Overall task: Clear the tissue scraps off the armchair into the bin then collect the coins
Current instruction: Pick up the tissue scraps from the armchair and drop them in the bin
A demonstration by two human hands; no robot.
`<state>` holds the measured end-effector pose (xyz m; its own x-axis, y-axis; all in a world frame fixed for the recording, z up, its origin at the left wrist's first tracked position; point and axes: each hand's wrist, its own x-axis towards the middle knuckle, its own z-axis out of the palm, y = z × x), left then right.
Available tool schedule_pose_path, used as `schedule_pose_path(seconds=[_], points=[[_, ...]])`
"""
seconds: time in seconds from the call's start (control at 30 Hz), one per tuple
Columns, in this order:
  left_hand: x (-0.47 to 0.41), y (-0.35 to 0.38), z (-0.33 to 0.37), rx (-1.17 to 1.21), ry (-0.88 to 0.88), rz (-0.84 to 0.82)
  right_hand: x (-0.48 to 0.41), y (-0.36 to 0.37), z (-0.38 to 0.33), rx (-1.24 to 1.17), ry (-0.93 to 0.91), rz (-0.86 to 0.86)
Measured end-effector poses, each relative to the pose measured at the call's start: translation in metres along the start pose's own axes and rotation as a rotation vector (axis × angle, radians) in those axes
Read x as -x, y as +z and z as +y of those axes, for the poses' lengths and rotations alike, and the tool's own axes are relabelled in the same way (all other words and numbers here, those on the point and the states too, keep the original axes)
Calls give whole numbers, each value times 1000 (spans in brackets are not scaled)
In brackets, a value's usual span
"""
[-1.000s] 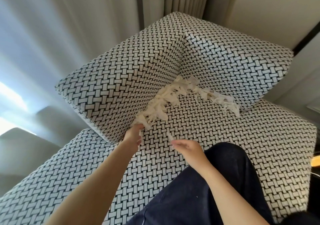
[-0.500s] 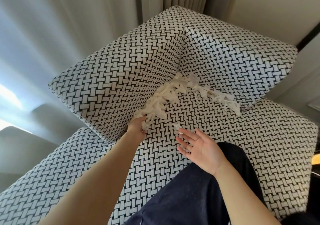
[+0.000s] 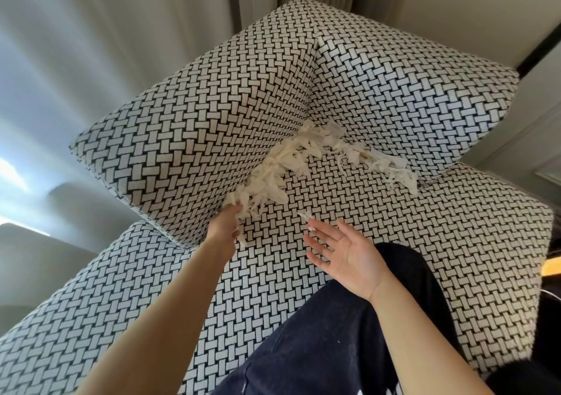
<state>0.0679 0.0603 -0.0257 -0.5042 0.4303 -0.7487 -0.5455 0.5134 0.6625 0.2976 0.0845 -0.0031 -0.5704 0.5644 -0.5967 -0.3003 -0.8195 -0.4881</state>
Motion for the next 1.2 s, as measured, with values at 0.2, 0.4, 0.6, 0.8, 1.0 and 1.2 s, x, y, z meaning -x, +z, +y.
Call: schedule_pose_path(seconds=[0.2,0.4,0.6,0.8,1.0,1.2], points=[[-6,10,12,58,-81,-176,0,0,0,-5,5,-2],[-9,19,15,55,-101,-174,-2,3,0,-11,2,14],[-12,15,7,145,-56,-213,-4,4,-1,-6,-1,35],[-7,10,-1,127,59,-236,-4,4,0,-8,-9,37],[3,6,-11,-129,230,-198,-2,3,0,-22,-18,48],[14,3,-14,-355,400,-348,-2,3,1,-18,-19,56]])
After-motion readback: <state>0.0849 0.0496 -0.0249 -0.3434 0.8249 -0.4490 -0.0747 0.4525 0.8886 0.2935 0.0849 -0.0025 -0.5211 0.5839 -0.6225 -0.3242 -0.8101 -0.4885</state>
